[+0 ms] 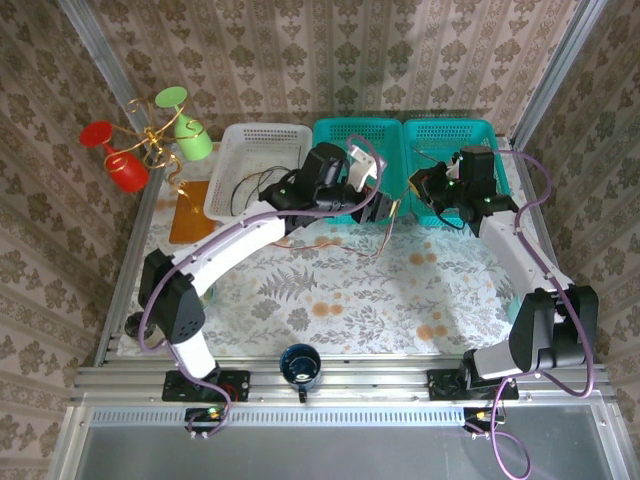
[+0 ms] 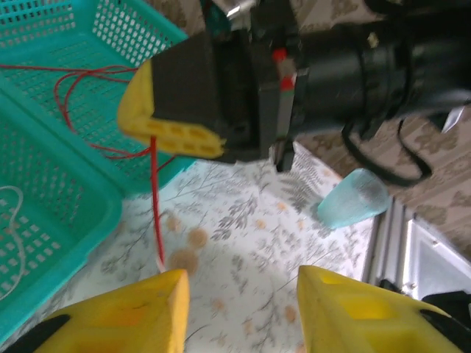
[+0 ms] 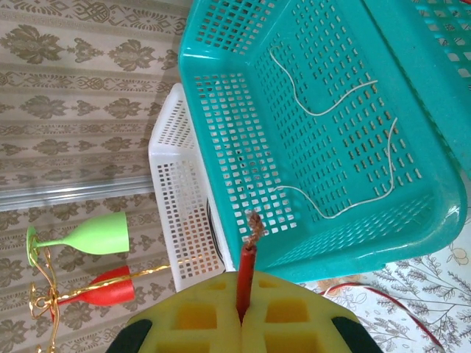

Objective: Untangle the cables

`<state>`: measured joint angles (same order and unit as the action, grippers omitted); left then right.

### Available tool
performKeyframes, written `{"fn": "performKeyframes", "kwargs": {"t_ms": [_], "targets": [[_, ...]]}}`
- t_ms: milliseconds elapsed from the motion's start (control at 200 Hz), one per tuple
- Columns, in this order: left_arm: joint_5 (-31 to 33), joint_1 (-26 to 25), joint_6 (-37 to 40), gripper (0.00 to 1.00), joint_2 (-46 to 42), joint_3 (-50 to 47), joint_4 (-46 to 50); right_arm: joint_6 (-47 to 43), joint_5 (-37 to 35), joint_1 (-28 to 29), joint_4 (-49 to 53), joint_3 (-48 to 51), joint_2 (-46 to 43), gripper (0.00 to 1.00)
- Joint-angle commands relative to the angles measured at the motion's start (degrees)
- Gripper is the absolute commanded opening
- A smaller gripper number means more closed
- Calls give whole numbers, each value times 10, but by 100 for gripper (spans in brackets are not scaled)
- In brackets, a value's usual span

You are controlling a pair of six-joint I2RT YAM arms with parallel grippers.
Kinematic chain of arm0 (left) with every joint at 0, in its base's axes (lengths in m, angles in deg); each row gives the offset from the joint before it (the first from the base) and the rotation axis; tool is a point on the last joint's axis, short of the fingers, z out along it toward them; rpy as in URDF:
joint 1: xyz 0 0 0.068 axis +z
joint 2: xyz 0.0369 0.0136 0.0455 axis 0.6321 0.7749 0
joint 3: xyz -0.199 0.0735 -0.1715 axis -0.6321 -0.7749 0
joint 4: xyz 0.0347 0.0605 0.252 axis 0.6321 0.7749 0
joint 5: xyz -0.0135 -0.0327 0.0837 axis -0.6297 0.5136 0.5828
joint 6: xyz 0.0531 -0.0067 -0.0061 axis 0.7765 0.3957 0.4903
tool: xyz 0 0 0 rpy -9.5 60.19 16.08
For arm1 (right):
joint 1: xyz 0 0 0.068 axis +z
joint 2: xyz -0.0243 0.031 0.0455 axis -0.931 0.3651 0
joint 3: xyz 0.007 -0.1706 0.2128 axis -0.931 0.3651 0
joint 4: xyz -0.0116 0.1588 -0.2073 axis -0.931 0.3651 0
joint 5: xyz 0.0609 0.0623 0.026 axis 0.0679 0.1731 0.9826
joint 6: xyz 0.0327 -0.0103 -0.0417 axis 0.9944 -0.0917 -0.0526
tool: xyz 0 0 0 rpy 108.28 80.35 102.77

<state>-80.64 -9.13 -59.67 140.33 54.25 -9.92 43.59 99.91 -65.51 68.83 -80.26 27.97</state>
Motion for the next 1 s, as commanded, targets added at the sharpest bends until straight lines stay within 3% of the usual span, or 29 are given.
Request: {"fn": "performKeyframes", "kwargs": {"t_ms": [0,370,855,995], "targets": [[-41,-1,-30,39,31,35,-9,-3,-7,3,14,-1,-15,0],[-3,-10,-35,34,97,100,58,-6,-8,4,19,-2,-15,0],[35,-11,-31,57,106,92,50,-9,-6,3,26,-4,-35,0],[39,-11,-33,59,105,90,40,-9,-6,4,26,-5,-34,0]]}}
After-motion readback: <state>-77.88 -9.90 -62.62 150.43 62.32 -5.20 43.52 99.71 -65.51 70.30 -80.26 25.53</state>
